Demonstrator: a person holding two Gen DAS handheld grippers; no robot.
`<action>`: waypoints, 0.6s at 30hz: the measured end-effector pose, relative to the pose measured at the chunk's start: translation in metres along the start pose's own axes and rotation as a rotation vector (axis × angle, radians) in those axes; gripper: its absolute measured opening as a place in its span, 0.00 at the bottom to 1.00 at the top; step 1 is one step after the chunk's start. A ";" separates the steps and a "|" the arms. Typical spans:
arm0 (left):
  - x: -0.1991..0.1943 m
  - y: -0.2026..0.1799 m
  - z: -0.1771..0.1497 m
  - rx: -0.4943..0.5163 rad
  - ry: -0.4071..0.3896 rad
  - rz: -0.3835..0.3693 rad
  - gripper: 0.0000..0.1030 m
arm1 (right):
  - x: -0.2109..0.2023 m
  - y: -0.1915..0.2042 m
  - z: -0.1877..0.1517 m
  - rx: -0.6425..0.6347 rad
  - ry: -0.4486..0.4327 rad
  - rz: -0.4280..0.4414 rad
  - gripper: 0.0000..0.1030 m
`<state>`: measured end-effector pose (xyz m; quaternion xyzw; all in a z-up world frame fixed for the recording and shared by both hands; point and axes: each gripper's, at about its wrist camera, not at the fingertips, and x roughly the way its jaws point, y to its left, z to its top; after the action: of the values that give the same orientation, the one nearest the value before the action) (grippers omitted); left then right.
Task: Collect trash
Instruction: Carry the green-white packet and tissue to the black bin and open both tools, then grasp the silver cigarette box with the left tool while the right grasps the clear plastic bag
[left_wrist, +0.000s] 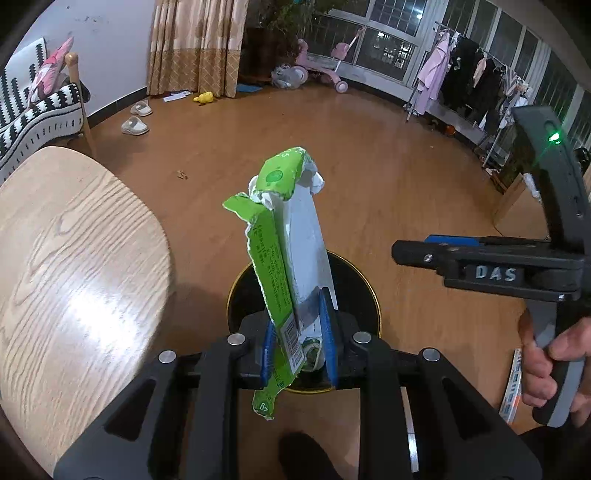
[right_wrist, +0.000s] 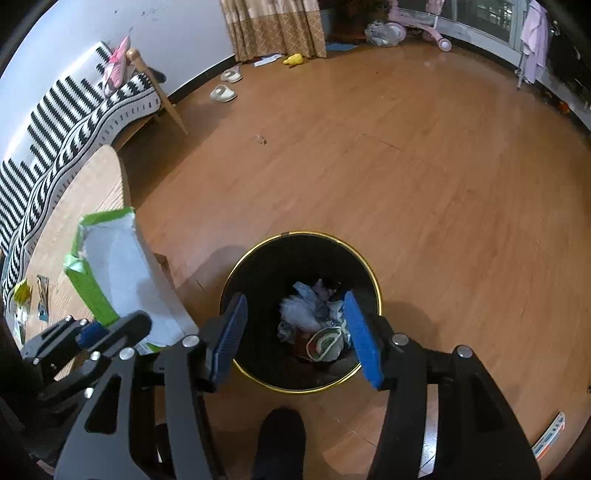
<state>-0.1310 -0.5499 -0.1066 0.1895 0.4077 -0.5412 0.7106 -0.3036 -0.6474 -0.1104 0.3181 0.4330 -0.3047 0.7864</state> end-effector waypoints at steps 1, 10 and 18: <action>0.002 -0.003 -0.001 0.005 0.002 0.004 0.21 | -0.001 -0.002 0.000 0.005 -0.004 0.000 0.52; 0.022 -0.007 0.011 0.020 -0.022 0.031 0.70 | -0.009 -0.020 0.002 0.044 -0.030 -0.017 0.52; 0.000 0.004 0.010 0.012 -0.042 0.040 0.82 | -0.011 -0.001 0.006 0.001 -0.039 0.002 0.52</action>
<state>-0.1235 -0.5557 -0.1011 0.1904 0.3855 -0.5331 0.7287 -0.3062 -0.6500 -0.0989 0.3128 0.4171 -0.3104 0.7949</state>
